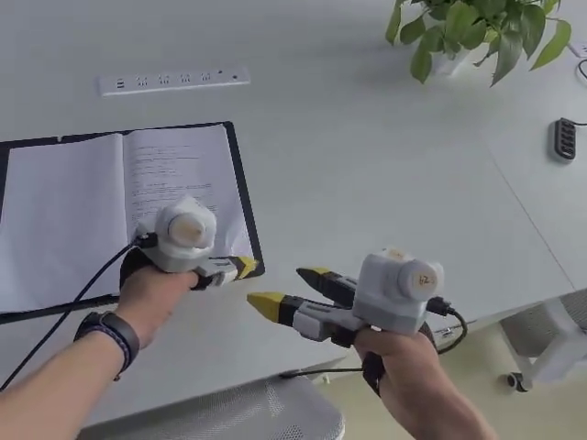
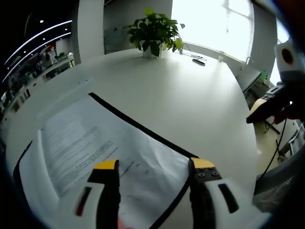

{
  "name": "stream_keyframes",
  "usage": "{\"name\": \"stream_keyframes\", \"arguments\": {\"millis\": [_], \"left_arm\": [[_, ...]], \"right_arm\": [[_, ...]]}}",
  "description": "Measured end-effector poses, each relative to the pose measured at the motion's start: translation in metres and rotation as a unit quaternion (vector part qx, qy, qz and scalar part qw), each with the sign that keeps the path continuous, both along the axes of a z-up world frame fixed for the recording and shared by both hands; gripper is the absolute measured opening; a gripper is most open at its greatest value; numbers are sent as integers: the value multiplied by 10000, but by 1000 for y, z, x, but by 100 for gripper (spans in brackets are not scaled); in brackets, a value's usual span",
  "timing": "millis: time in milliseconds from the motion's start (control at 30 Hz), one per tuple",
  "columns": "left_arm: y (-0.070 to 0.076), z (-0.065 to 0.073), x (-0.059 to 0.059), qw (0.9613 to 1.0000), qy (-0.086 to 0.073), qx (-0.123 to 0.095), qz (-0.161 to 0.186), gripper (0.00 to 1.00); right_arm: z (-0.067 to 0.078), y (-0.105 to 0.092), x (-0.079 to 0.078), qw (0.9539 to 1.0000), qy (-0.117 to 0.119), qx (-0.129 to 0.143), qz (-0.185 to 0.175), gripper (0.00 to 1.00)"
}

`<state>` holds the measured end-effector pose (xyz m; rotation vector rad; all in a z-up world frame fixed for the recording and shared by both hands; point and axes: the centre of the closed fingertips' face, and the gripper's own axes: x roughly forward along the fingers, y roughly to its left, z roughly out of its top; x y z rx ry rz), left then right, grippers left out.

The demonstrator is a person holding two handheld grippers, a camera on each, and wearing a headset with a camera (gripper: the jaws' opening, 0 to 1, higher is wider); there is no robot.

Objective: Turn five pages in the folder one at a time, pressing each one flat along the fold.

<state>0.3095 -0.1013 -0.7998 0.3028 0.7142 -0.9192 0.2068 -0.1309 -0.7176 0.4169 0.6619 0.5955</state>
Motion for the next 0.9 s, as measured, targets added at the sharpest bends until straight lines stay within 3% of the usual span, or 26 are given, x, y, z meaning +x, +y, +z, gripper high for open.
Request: {"name": "stream_keyframes", "arguments": {"millis": [167, 500, 633, 900], "left_arm": [[2, -1, 0, 9998, -93, 92, -115, 55], [6, 0, 4, 9999, -90, 72, -96, 50], [7, -2, 7, 9999, -115, 73, -53, 48], [9, -4, 11, 9999, -142, 39, 15, 45]], "right_arm": [[-1, -1, 0, 10000, 22, 23, -27, 62], [-6, 0, 7, 9999, 63, 78, -63, 60], [-8, 3, 16, 9999, 50, 107, -44, 59], [-10, 10, 52, 9997, 0, 239, -22, 56]]}}
